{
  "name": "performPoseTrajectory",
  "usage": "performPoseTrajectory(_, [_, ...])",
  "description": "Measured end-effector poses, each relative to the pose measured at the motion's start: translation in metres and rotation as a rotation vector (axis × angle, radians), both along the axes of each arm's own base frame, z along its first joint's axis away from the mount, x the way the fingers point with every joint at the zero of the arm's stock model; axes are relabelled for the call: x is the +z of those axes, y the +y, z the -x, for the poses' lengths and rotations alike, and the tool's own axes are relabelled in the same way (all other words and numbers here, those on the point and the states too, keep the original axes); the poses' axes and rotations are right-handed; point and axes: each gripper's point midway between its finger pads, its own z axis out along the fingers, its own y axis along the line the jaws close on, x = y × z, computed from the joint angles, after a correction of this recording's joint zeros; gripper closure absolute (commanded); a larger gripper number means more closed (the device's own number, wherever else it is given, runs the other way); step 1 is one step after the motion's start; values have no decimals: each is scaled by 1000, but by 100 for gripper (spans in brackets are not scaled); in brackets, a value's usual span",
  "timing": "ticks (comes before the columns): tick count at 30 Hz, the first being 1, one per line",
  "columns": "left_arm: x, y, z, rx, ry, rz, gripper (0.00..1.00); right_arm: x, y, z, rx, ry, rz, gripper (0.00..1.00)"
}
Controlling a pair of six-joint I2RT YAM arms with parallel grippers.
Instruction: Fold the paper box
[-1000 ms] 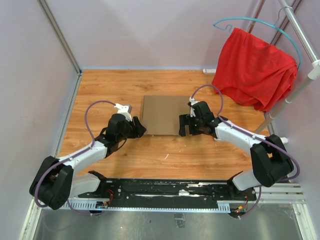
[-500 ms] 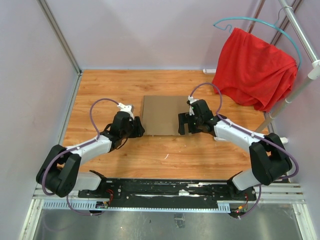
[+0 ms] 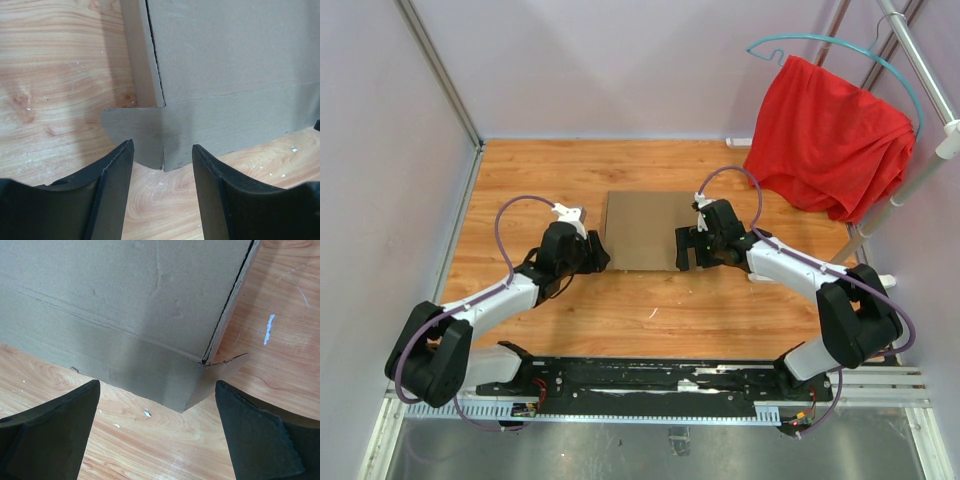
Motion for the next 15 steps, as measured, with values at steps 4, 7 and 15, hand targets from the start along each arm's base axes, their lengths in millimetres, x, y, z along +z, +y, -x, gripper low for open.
performPoseTrajectory(4, [0,1,-1,0,-8,-9,44,0,1,0,3,0,1,2])
performPoseTrajectory(7, [-7,1,-2,-5,8,-25,43,0,1,1,4,0,1,2])
performPoseTrajectory(15, [-18,-2,-3,-16,46,-39,44,-2,6,5,23,5,1,2])
